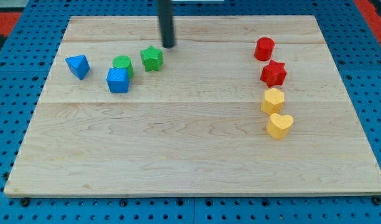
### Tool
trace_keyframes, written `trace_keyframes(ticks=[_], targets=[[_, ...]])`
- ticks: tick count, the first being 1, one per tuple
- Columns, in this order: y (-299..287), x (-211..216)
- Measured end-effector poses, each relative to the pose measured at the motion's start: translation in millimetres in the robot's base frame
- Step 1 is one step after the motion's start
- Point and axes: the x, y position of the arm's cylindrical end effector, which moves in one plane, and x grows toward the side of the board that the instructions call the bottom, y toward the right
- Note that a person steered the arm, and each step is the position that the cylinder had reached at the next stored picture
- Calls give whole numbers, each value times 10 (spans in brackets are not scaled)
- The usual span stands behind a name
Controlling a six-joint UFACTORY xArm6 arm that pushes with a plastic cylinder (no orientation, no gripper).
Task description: Push the yellow hexagon into the group of blocks
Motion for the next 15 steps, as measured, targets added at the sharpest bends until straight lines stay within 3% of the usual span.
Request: trace_keyframes(ticks=[2,3,4,6,7,9,10,11,13,14,15], targets=[[-873,619],[-884,673],[46,747],[1309,2295],[2339,2305],[2217,2262],[1834,2091],[1865,1662],[2640,1510],[1866,1465],[1504,1015]])
